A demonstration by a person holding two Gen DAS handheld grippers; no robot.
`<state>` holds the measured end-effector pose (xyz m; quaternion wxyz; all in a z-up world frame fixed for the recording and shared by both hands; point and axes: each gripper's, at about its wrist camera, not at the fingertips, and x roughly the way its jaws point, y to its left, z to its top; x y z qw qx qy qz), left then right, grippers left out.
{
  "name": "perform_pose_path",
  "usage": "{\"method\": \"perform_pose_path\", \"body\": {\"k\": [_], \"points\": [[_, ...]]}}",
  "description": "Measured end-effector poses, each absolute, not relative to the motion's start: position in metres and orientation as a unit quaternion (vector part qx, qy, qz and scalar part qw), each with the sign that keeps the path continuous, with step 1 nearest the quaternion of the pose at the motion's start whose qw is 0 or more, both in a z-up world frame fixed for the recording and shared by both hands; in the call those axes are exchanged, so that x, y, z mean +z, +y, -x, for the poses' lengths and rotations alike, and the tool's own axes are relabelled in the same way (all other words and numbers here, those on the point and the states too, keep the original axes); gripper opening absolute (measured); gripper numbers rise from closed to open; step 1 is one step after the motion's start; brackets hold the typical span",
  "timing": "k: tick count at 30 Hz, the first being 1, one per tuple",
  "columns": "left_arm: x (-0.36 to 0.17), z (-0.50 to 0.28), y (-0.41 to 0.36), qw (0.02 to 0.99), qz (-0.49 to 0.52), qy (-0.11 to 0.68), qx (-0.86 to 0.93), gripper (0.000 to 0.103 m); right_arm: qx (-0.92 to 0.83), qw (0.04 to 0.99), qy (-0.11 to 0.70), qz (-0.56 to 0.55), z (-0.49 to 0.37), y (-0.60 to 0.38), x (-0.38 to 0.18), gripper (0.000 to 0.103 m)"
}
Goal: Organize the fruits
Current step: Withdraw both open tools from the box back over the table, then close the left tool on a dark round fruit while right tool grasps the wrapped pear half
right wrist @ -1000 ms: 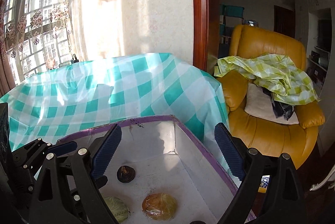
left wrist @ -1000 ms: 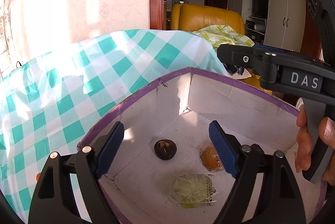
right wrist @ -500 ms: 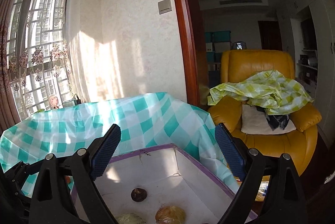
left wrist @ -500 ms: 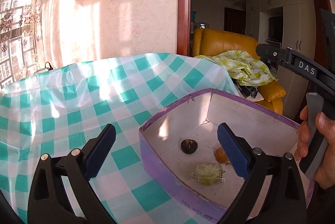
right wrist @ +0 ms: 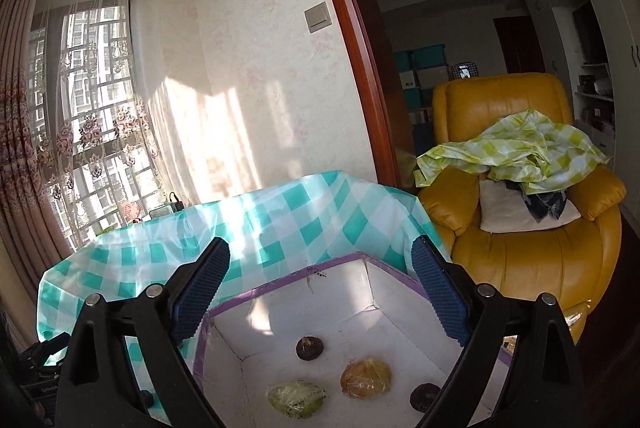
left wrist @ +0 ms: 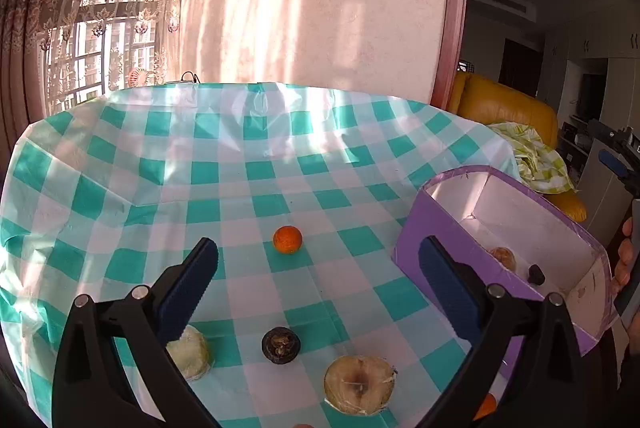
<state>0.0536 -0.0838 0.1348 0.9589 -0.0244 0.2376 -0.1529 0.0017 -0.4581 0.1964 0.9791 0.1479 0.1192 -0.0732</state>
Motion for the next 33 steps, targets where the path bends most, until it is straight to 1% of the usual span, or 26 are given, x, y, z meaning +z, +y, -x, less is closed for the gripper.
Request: {"method": "perform_pose_path", "body": {"k": [5, 15, 24, 29, 33], "points": [[0.128, -0.042, -0.041, 0.961, 0.061, 0.241, -0.119, 0.101, -0.051, 0.982, 0.113, -0.145, 0.021, -0.435, 0.197, 0.099], [0.116, -0.038, 0.002, 0.96, 0.106, 0.252, -0.059, 0.1, 0.001, 0.987, 0.131, -0.098, 0.057, -0.372, 0.187, 0.099], [0.108, -0.041, 0.032, 0.945, 0.164, 0.282, -0.026, 0.1, 0.077, 0.98, 0.172, -0.056, 0.068, -0.307, 0.157, 0.099], [0.1, -0.045, 0.042, 0.937, 0.181, 0.3, -0.013, 0.1, 0.11, 0.971, 0.207, -0.049, 0.063, -0.282, 0.134, 0.099], [0.093, -0.048, 0.042, 0.93, 0.189, 0.315, -0.011, 0.1, 0.132, 0.958, 0.253, -0.036, 0.053, -0.261, 0.115, 0.099]]}}
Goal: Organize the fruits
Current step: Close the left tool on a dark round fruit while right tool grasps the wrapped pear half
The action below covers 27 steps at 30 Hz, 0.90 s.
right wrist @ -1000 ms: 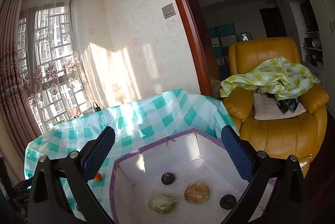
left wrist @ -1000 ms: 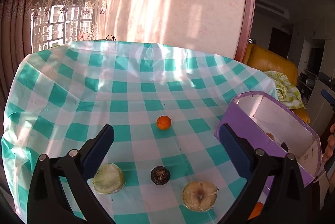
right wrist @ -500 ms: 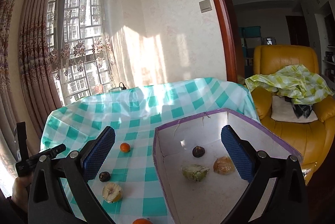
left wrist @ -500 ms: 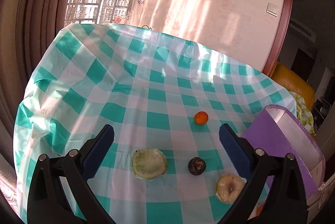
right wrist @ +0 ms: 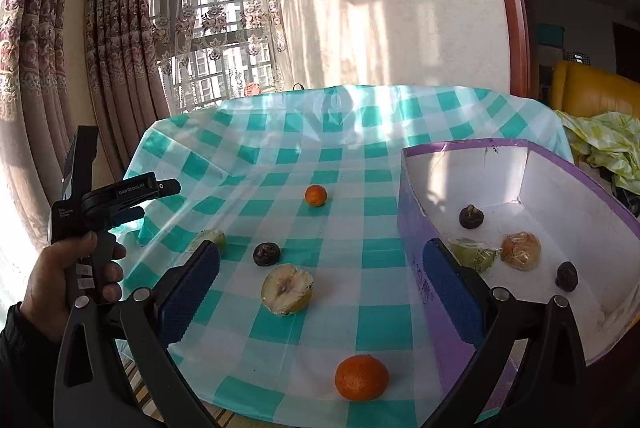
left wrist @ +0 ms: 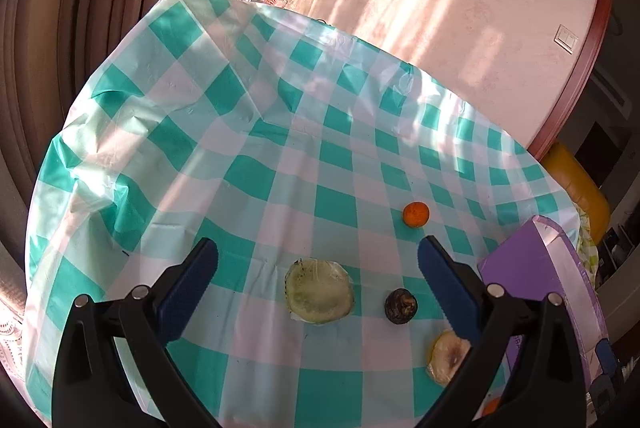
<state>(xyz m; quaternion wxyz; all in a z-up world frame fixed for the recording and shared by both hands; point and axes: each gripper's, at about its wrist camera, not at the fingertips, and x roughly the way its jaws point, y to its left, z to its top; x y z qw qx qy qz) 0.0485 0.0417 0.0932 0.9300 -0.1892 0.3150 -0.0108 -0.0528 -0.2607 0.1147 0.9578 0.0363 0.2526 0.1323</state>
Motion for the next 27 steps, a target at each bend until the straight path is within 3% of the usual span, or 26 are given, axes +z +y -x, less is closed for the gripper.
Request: {"method": "perform_pose_path", "body": {"k": [9, 14, 27], "points": [[0.078, -0.056, 0.028, 0.921, 0.181, 0.344, -0.023, 0.1, 0.152, 0.93, 0.334, -0.022, 0.028, -0.232, 0.07, 0.099], [0.074, -0.06, 0.015, 0.918, 0.167, 0.356, -0.043, 0.095, 0.151, 0.916, 0.372, -0.015, 0.01, -0.222, 0.053, 0.099], [0.058, -0.072, 0.0, 0.909, 0.154, 0.385, -0.048, 0.094, 0.141, 0.896, 0.42, 0.0, -0.031, -0.197, 0.033, 0.098]]}}
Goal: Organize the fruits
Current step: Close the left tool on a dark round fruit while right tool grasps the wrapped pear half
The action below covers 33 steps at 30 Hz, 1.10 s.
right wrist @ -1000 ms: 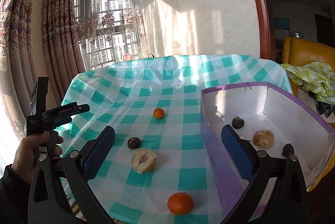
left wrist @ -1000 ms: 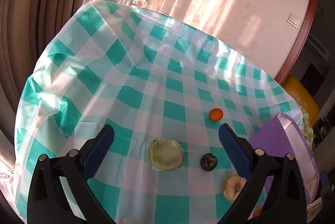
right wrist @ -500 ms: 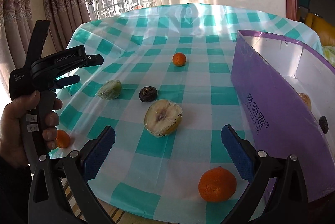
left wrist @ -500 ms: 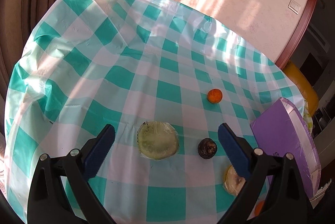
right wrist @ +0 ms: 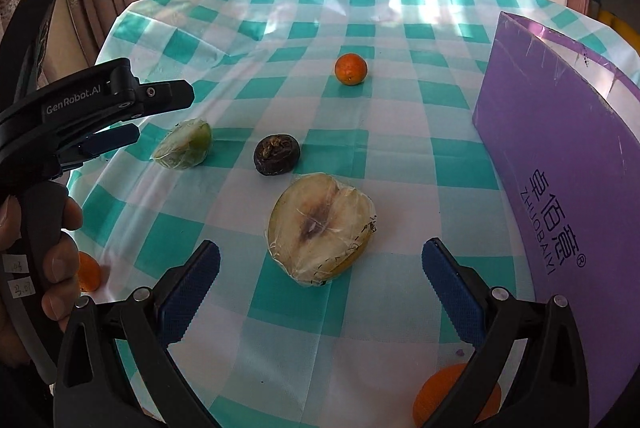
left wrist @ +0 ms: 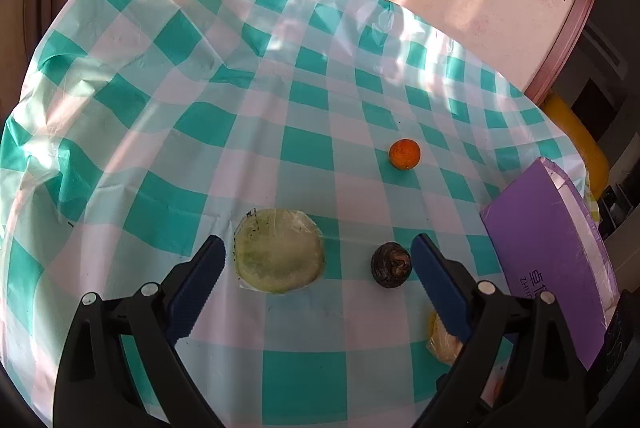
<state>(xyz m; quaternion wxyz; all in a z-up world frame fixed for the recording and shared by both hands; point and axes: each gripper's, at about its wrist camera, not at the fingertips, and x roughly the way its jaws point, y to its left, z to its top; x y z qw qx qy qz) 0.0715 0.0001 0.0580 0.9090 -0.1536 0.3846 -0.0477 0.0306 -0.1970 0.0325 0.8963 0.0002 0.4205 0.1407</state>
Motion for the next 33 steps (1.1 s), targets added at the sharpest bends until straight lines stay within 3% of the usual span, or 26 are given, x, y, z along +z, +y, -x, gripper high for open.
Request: {"method": "perform_pose_path", "body": {"k": [13, 16, 17, 19, 28, 33], "points": [[0.042, -0.083, 0.003, 0.898, 0.153, 0.411, -0.028, 0.086, 0.126, 0.885, 0.448, 0.022, -0.062, -0.177, 0.021, 0.097], [0.046, -0.083, 0.0, 0.904, 0.146, 0.4, -0.033, 0.086, 0.125, 0.882, 0.453, 0.029, -0.064, -0.175, 0.017, 0.082], [0.049, -0.083, -0.004, 0.906, 0.139, 0.397, -0.038, 0.086, 0.123, 0.881, 0.457, 0.028, -0.066, -0.175, 0.014, 0.068], [0.054, -0.082, -0.012, 0.91, 0.129, 0.392, -0.048, 0.085, 0.12, 0.883, 0.453, 0.025, -0.066, -0.177, 0.014, 0.063], [0.056, -0.088, -0.056, 0.906, 0.076, 0.402, -0.11, 0.058, 0.126, 0.885, 0.448, 0.003, -0.057, -0.188, 0.016, 0.058], [0.043, -0.096, -0.077, 0.893, 0.052, 0.427, -0.129, 0.05, 0.125, 0.889, 0.439, -0.025, -0.046, -0.205, 0.02, 0.058]]}}
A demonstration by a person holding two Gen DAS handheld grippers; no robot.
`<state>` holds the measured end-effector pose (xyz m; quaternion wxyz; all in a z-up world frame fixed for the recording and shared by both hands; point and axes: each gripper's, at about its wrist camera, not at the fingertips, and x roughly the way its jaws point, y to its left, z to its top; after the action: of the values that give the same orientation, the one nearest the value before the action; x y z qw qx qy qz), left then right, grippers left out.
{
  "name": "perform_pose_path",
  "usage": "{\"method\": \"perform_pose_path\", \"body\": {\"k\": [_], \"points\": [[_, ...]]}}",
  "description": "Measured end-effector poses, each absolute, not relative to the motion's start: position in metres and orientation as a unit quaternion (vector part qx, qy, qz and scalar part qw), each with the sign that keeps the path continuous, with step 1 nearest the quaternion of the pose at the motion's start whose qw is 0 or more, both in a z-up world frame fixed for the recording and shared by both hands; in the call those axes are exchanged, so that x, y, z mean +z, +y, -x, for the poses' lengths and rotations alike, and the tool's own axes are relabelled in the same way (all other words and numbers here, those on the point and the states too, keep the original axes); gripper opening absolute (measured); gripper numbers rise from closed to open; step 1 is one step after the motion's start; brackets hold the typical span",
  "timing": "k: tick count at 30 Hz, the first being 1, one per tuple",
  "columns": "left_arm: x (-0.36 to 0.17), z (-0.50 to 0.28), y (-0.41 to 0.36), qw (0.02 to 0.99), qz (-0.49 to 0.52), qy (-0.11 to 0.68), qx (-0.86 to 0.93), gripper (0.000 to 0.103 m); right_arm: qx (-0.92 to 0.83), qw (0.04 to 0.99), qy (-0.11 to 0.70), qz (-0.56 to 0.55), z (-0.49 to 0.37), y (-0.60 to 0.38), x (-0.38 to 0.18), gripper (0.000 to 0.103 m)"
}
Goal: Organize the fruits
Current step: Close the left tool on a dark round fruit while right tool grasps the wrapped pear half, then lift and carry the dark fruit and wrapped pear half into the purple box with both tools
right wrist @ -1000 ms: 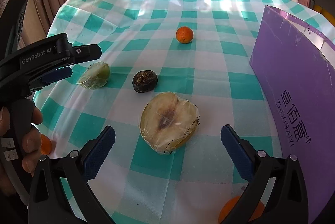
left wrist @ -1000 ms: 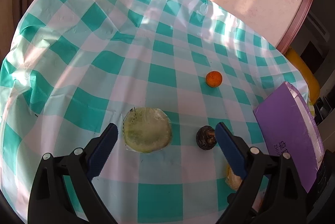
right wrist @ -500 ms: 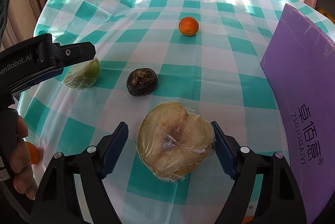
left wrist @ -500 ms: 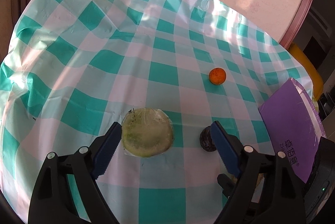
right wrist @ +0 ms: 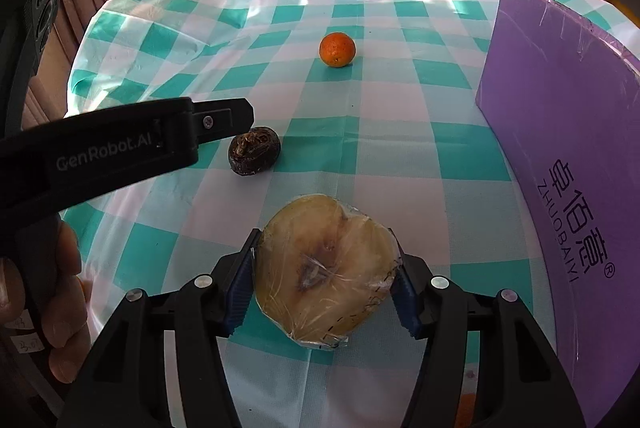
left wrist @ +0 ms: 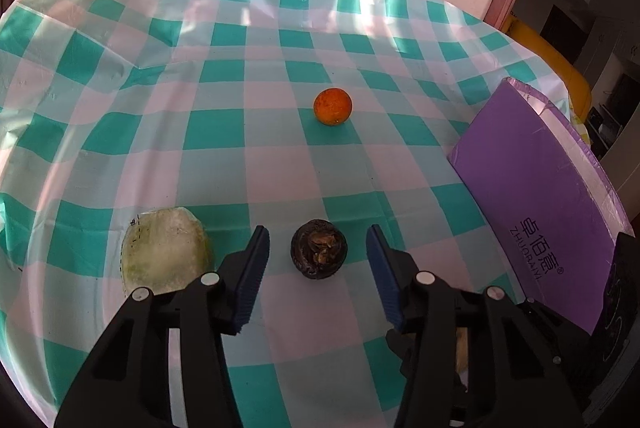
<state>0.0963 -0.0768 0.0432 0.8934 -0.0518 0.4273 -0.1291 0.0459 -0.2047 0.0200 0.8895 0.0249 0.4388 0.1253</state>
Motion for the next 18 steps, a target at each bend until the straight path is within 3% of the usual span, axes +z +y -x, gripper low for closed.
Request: {"method": "perform_pose_path", "body": {"k": [10, 18], "points": [[0.019, -0.111, -0.092, 0.88, 0.014, 0.462, -0.109, 0.05, 0.124, 0.904, 0.406, -0.048, -0.018, -0.228, 0.034, 0.058], [0.015, -0.112, -0.105, 0.884, -0.035, 0.456, -0.093, 0.041, 0.132, 0.913, 0.384, -0.044, 0.006, -0.236, 0.045, 0.058]]}}
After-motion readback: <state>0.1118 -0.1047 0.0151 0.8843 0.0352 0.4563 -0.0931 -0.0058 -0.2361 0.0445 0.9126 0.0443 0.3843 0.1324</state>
